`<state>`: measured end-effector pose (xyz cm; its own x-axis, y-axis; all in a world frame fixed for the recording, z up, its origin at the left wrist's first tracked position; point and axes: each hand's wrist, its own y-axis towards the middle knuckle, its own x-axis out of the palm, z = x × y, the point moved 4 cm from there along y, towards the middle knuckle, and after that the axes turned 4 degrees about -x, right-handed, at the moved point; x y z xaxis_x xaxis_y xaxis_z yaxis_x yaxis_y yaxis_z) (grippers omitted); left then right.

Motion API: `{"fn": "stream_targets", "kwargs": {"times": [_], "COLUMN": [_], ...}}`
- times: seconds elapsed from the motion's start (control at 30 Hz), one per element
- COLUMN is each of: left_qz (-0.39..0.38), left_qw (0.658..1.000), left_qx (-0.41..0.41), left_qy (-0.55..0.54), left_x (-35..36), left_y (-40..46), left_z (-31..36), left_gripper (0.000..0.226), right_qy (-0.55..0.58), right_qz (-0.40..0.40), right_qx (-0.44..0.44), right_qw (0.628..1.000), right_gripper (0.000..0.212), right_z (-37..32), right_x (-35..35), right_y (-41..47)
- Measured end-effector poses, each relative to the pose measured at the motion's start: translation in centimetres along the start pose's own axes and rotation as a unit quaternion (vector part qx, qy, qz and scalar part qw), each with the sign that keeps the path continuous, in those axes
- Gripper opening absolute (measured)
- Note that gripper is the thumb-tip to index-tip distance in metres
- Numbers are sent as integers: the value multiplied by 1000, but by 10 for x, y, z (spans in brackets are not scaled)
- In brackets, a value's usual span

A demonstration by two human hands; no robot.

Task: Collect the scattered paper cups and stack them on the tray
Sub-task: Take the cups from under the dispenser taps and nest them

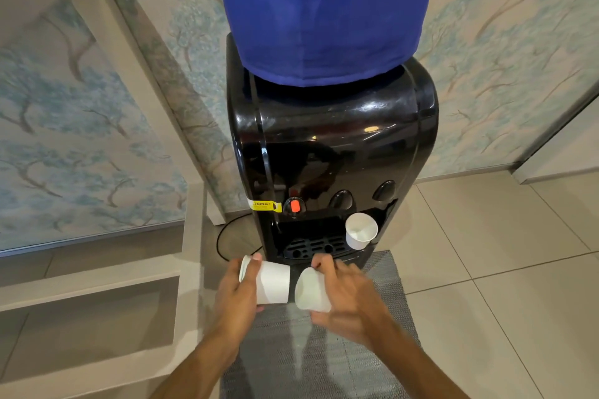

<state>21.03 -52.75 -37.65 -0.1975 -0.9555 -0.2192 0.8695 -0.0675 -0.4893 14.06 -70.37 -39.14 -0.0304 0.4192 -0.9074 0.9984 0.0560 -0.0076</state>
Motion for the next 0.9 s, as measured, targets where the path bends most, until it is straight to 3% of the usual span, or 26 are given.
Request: {"fn": "stream_targets", "kwargs": {"times": [0.2,0.3,0.4,0.5,0.57,0.67,0.77,0.9], "left_qz": [-28,-65,-82,-60,-38,-29,-28,-23], "left_qw": [999,998,996,997,997,995,994,994], "left_qx": [13,5,-16,-36,-56,-58,-58,-54], "left_qy": [34,16,-13,-36,-49,-70,-83,-90], "left_x": [22,35,40,36,30,22,19,22], "left_y": [-11,-17,-20,-16,-11,-7,-5,-7], "left_z": [-7,-6,-7,-13,-15,-12,-12,-14], "left_gripper": [17,37,41,33,24,21,22,23], "right_qy": [44,82,127,268,328,171,103,45], "right_qz": [-12,-8,-7,-2,67,137,109,90], "right_qx": [-22,-31,-39,42,134,262,303,302], "right_qw": [999,996,991,962,933,940,941,948], "right_gripper": [66,65,66,71,65,76,81,44], "right_z": [-17,-25,-29,-9,22,75,109,126], "right_x": [-21,-24,-19,-4,9,24,40,44], "right_y": [1,7,12,4,-6,-13,-2,17]}}
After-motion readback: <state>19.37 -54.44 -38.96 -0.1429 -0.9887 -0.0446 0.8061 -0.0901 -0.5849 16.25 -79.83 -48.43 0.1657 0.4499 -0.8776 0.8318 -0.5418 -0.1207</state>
